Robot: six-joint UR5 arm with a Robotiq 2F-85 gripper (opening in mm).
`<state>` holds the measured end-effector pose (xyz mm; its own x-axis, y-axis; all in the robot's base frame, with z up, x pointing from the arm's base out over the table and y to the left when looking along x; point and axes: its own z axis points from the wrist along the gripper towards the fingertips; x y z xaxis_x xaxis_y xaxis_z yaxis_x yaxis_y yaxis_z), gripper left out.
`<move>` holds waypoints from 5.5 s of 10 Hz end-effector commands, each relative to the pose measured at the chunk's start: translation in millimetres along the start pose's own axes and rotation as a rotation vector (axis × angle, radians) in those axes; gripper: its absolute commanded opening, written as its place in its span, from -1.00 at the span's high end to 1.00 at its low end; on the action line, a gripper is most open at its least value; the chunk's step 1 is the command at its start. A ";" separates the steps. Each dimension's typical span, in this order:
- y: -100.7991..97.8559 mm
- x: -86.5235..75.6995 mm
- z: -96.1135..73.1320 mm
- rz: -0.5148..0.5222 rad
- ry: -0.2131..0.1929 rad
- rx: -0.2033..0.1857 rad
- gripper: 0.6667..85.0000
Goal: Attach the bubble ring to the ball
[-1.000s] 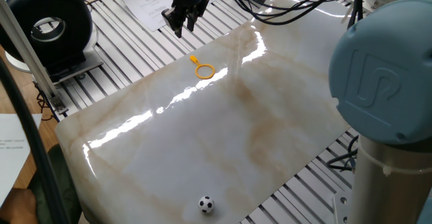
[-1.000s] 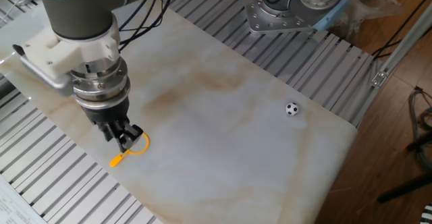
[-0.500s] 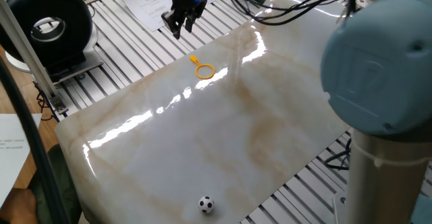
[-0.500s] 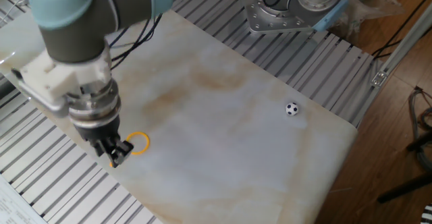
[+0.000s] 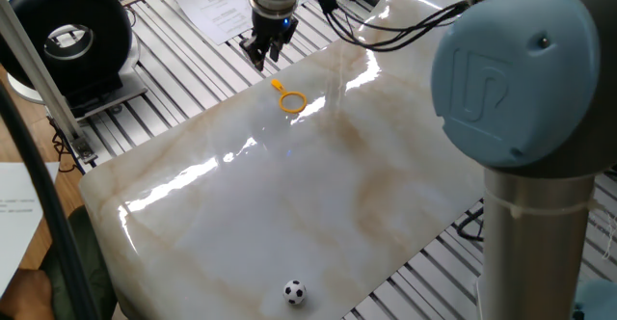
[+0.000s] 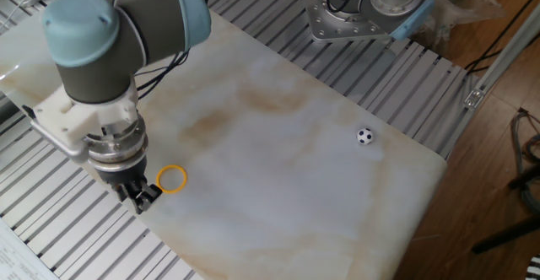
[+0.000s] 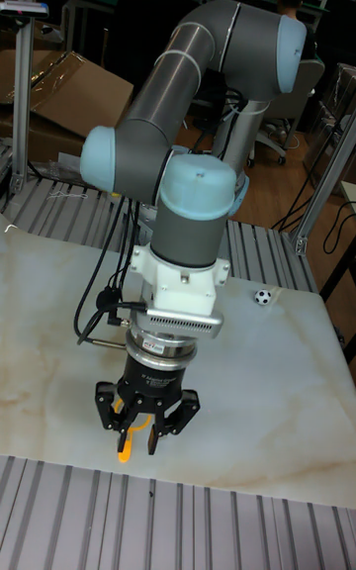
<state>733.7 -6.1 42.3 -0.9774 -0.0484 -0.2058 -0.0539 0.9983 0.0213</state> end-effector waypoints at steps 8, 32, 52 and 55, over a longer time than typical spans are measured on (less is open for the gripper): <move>-6.7 6.4 5.3 0.089 0.042 0.020 0.15; -20.2 31.8 22.4 0.153 0.160 0.083 0.98; 97.9 49.7 -115.6 0.143 0.004 0.025 0.98; 93.4 58.9 -64.4 0.136 -0.049 0.000 0.98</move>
<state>663.1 76.8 123.0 -0.9731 0.0753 -0.2178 0.0706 0.9971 0.0291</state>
